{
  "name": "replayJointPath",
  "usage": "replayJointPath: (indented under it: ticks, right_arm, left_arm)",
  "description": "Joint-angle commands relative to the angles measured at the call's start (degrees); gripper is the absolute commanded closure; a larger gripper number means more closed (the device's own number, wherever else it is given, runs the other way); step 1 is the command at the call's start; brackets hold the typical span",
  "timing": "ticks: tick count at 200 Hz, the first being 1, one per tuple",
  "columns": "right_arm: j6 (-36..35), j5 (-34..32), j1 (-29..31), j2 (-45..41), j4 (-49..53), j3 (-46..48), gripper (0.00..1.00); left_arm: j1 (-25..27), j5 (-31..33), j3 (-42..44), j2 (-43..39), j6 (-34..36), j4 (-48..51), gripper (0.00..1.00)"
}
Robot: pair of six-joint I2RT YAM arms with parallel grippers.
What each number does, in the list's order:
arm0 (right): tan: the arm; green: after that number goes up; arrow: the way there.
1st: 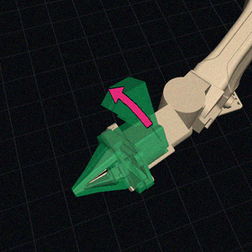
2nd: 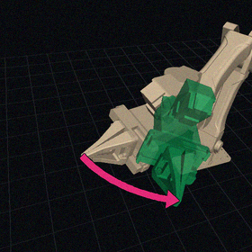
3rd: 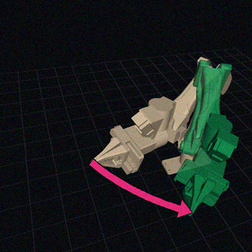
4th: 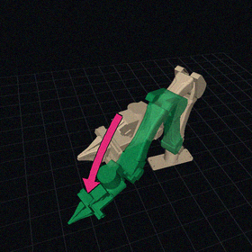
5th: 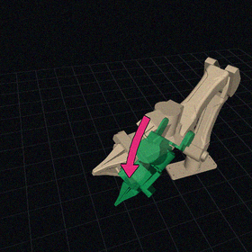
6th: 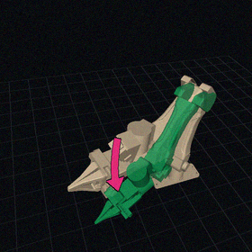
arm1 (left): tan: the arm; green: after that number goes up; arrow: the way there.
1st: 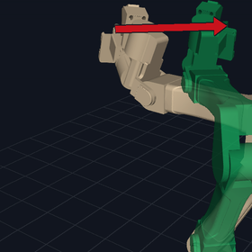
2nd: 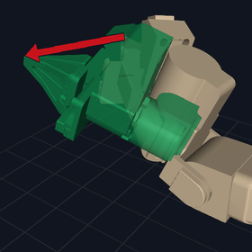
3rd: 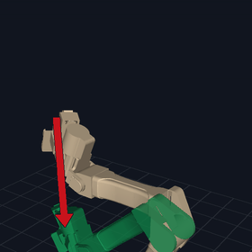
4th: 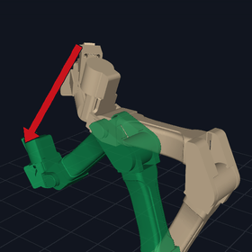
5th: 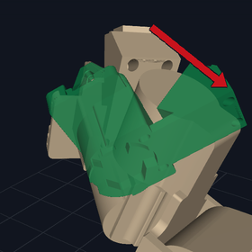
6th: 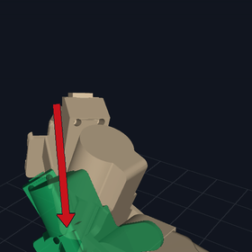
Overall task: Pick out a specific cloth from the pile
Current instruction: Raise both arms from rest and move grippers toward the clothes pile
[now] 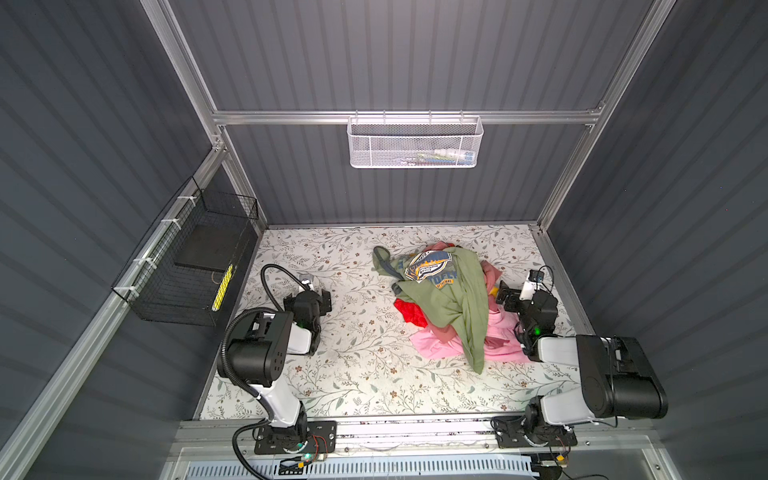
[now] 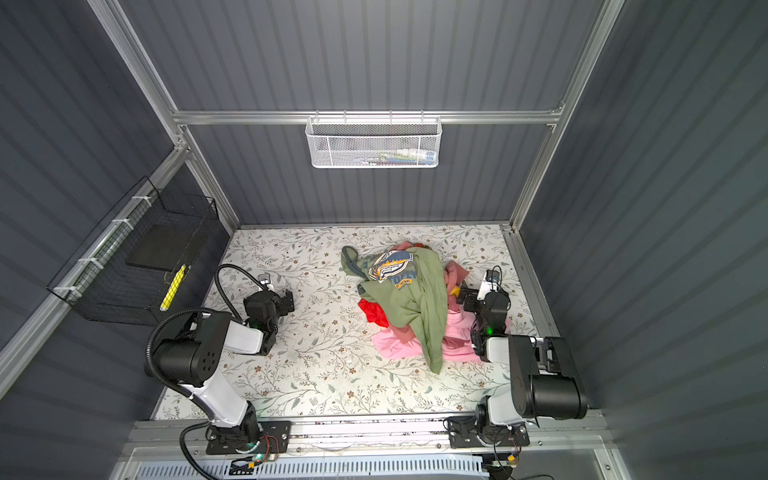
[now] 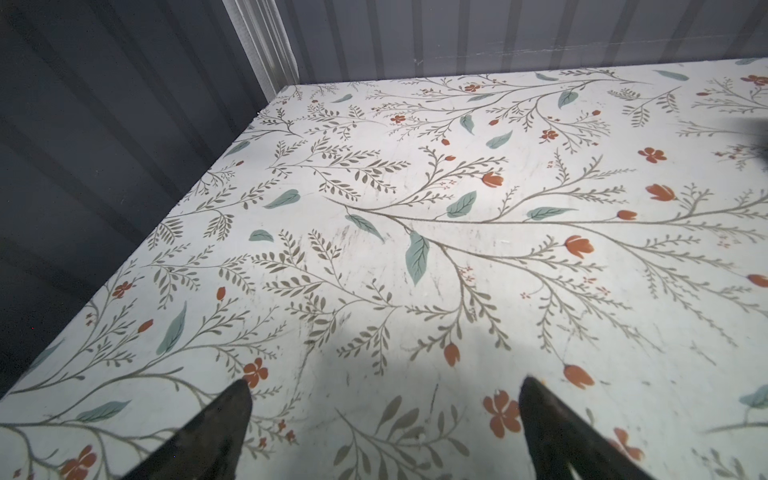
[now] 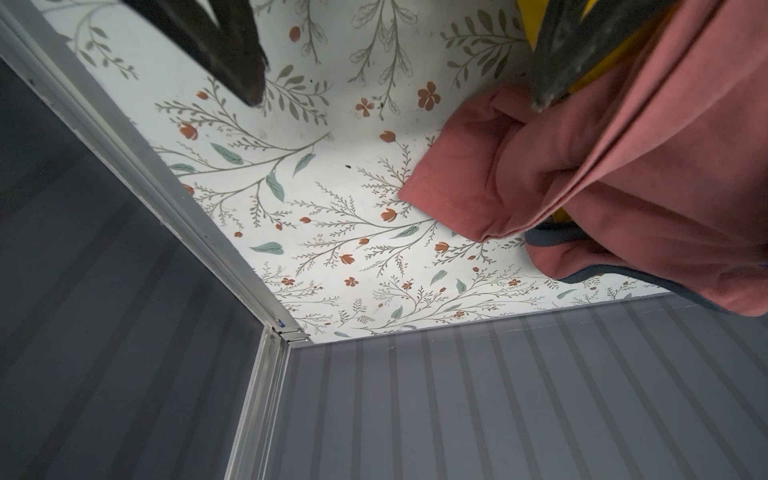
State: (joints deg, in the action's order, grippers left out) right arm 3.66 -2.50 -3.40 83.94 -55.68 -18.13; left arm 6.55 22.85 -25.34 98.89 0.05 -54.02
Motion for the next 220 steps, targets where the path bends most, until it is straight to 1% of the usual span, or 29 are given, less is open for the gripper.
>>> replayJointPath:
  ticks: [1,172,183,193,201,211,215,220]
  right_arm:
    - [0.22,0.65,-0.3,-0.27,-0.44,-0.45,0.01]
    - [0.19,0.74,-0.28,-0.53,-0.96,-0.07,0.01]
    - [1.17,-1.67,-0.29,-1.31,-0.88,0.16,0.01]
    - [1.81,-2.82,-0.45,-3.65,1.49,0.07,0.01]
    - [2.46,-4.38,-0.46,-7.02,5.91,-0.82,0.01]
    - [5.97,-6.79,-1.12,-11.53,17.66,-3.83,0.01]
    - [7.62,-6.47,-1.86,-13.25,22.09,-5.24,0.01]
    - [10.28,-4.94,-2.81,-15.04,28.25,-7.13,0.01]
  left_arm:
    - [-0.39,-1.01,-1.07,-0.5,-1.02,0.49,0.0]
    - [-0.39,-0.8,-0.66,-0.54,-1.0,-0.12,0.0]
    - [-0.39,0.04,-0.69,-1.06,-0.53,-1.17,0.0]
    - [-0.18,0.11,-2.41,-4.63,-0.72,4.57,0.0]
    - [-0.22,0.8,-5.76,-8.94,-2.85,16.12,0.0]
    - [-0.28,3.34,-11.44,-12.68,-8.0,31.51,0.0]
    - [-0.3,3.74,-13.48,-13.81,-10.2,36.56,0.0]
    - [-0.24,2.76,-15.19,-15.07,-11.78,41.65,0.0]
